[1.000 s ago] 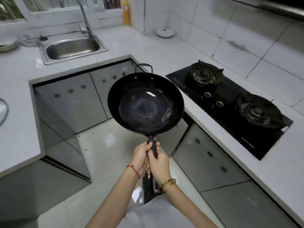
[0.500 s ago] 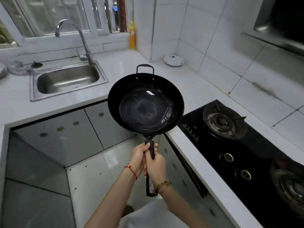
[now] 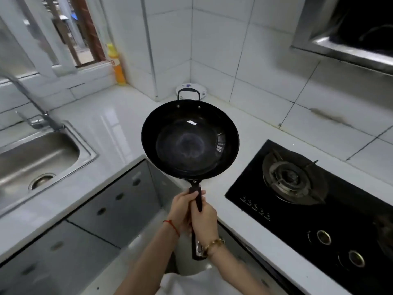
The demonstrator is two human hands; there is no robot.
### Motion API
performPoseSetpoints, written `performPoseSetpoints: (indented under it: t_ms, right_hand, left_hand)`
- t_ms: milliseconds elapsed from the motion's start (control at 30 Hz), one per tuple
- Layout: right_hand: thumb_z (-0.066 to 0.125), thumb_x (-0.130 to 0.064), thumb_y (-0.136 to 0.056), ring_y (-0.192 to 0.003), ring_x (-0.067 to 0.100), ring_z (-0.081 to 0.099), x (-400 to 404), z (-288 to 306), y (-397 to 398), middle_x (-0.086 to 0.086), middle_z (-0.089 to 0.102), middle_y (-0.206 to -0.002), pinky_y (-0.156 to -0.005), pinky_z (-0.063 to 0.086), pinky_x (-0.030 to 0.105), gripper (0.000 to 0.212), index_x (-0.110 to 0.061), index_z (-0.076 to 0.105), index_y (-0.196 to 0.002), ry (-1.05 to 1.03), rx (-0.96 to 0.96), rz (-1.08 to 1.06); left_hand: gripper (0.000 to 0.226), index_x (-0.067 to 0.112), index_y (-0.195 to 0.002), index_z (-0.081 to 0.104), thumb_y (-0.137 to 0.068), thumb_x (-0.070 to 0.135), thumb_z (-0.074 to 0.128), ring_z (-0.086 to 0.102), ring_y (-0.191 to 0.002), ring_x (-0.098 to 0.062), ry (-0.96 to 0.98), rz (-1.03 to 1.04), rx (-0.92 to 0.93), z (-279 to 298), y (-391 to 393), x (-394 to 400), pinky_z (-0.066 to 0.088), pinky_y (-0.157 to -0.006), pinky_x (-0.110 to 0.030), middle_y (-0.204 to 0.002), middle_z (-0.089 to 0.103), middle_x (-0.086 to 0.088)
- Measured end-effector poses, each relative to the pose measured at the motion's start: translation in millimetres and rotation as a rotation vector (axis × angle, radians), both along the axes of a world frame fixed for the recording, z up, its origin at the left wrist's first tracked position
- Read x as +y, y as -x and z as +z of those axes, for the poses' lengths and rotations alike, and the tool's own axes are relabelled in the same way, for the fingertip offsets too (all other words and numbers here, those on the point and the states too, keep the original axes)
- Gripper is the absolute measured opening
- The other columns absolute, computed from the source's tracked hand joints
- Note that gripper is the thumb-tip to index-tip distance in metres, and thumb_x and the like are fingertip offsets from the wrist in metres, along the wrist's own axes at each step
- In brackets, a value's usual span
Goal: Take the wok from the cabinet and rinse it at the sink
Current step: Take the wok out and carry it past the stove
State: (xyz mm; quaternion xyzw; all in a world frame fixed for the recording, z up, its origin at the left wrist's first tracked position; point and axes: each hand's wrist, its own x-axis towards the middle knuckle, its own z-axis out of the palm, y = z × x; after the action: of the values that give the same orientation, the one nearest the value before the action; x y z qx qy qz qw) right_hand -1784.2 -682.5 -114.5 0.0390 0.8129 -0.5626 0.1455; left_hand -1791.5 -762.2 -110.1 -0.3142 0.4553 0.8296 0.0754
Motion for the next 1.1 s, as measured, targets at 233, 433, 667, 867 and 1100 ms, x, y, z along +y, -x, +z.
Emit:
performPoseSetpoints:
  t_ms: [233, 433, 667, 867, 1100]
  right_hand:
    - [0.046, -0.03, -0.098, -0.06, 0.002, 0.061, -76, 6, 65, 0.0, 0.068, -0.072, -0.046, 0.042, 0.009, 0.027, -0.014, 0.066, -0.091, 0.031, -0.02, -0.265]
    - [0.046, -0.032, -0.098, -0.056, 0.001, 0.061, -122, -1, 104, -0.003, 0.065, -0.067, -0.044, 0.04, 0.009, 0.031, -0.01, 0.067, -0.093, 0.034, -0.045, -0.477]
    - [0.046, -0.032, -0.097, -0.052, 0.009, 0.063, -144, -7, 133, 0.008, 0.069, -0.073, -0.038, 0.041, 0.013, 0.032, -0.007, 0.065, -0.093, 0.025, -0.087, -0.656]
    - [0.046, -0.036, -0.096, -0.05, 0.016, 0.065, -152, -21, 144, 0.011, 0.07, -0.071, -0.039, 0.047, 0.023, 0.033, -0.009, 0.064, -0.092, 0.057, -0.133, -0.733]
    - [0.044, -0.028, -0.099, -0.039, 0.007, 0.059, -157, -26, 152, 0.008, 0.067, -0.066, -0.036, 0.044, 0.02, 0.027, -0.009, 0.062, -0.095, 0.056, -0.151, -0.724]
  left_hand:
    - [0.023, 0.005, -0.108, 0.068, -0.093, 0.005, 0.051, 0.064, -0.099, -0.021, -0.052, -0.218, -0.033, 1, 87, -69, 0.051, -0.082, -0.032, -0.107, 0.073, -0.008]
    - [0.024, 0.007, -0.11, 0.066, -0.092, 0.006, 0.05, 0.064, -0.094, -0.019, -0.054, -0.41, -0.051, -10, 142, -105, 0.05, -0.079, -0.03, -0.101, 0.073, -0.006]
    - [0.024, 0.009, -0.11, 0.065, -0.093, 0.007, 0.048, 0.063, -0.093, -0.02, -0.088, -0.58, -0.073, -23, 179, -117, 0.05, -0.084, -0.032, -0.1, 0.071, -0.006]
    - [0.025, 0.008, -0.11, 0.068, -0.092, 0.01, 0.051, 0.064, -0.097, -0.021, -0.081, -0.641, -0.117, -37, 192, -120, 0.05, -0.089, -0.034, -0.105, 0.072, -0.007]
    - [0.028, 0.01, -0.116, 0.067, -0.093, 0.011, 0.05, 0.062, -0.102, -0.023, -0.096, -0.656, -0.143, -45, 201, -126, 0.048, -0.098, -0.039, -0.11, 0.071, -0.009]
